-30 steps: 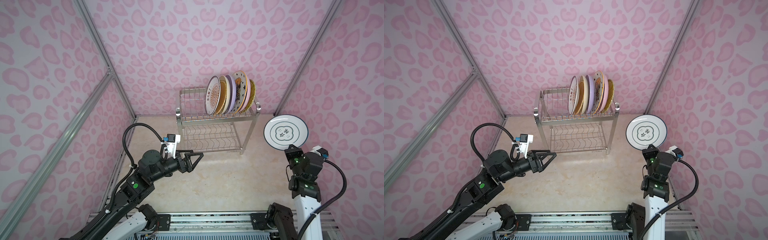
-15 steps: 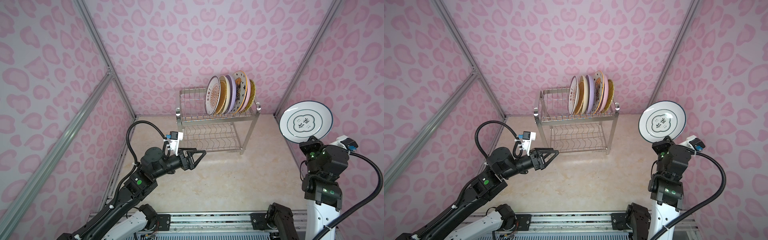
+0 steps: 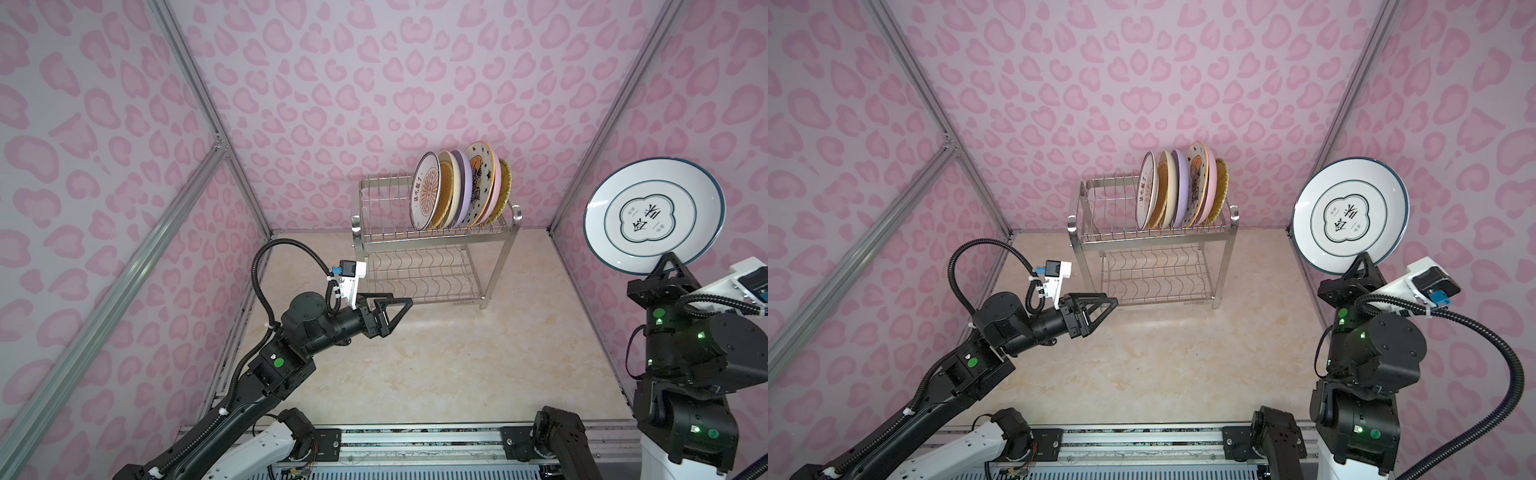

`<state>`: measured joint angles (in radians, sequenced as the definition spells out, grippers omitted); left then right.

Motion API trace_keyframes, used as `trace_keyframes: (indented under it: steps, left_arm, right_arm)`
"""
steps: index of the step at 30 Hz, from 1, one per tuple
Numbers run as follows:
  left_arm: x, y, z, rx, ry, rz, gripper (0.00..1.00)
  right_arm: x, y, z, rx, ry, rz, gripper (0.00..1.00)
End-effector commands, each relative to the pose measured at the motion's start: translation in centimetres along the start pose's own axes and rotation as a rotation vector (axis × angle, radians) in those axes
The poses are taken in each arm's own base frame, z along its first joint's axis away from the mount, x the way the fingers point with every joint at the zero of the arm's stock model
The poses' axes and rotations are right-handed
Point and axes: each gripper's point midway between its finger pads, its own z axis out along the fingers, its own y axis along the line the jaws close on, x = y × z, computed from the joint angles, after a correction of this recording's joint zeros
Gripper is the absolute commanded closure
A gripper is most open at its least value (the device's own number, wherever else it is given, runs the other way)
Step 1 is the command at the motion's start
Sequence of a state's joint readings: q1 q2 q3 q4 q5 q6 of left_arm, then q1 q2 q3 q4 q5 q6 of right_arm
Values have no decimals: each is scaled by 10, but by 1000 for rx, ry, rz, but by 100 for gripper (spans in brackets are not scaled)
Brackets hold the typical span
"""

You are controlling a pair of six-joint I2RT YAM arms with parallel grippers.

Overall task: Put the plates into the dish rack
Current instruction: 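Lift the dark-rimmed plate upright and carry it toward the left gripper, then grasp the plate rim with the left gripper while right gripper releases it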

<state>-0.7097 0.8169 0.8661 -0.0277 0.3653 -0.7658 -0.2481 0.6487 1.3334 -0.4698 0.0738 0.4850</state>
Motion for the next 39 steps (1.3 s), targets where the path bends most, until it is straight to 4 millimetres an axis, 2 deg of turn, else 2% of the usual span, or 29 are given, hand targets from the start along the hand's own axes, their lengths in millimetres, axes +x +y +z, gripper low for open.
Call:
trace_keyframes:
  steps: [1, 7, 9, 12, 13, 16, 18, 21, 24, 27, 29, 32, 39]
  left_arm:
    - [-12, -9, -1, 23, -43, 12, 3]
    - [-17, -8, 2, 12, -54, 7, 3]
    - [-24, -14, 5, 25, -64, 8, 3]
    - [-41, -33, 12, 71, -70, 20, 3]
    - [-46, -40, 15, 87, -69, 27, 3]
    - [-57, -48, 26, 109, -66, 26, 3]
    - [-62, -51, 33, 115, -63, 24, 3]
    - [-71, -57, 41, 128, -68, 27, 3]
    - [-79, -63, 41, 129, -79, 39, 3]
    - [-88, -68, 31, 108, -112, 68, 3]
    - [-96, -73, 17, 81, -150, 104, 3]
    - [-109, -80, -11, 45, -238, 140, 3]
    - [-142, -107, -58, 52, -398, 135, 3]
  right_arm:
    - [-8, 12, 3, -43, -15, -55, 100]
    - [-25, 39, 11, -136, -16, -56, 100]
    - [-29, 47, 12, -169, -19, -58, 100]
    - [-22, 51, 23, -187, 8, -70, 100]
    - [-33, 57, 20, -199, -10, -75, 100]
    - [-42, 62, 27, -180, -33, -116, 100]
    - [-47, 74, 36, -183, -31, -158, 100]
    - [-46, 106, 51, -192, -36, -251, 100]
    - [-39, 158, 54, -241, -40, -361, 100]
    - [-30, 200, 56, -301, -53, -438, 100]
    - [-23, 227, 52, -325, -74, -517, 100]
    - [-12, 265, 35, -364, -127, -632, 100]
    - [0, 315, -23, -447, -323, -837, 100]
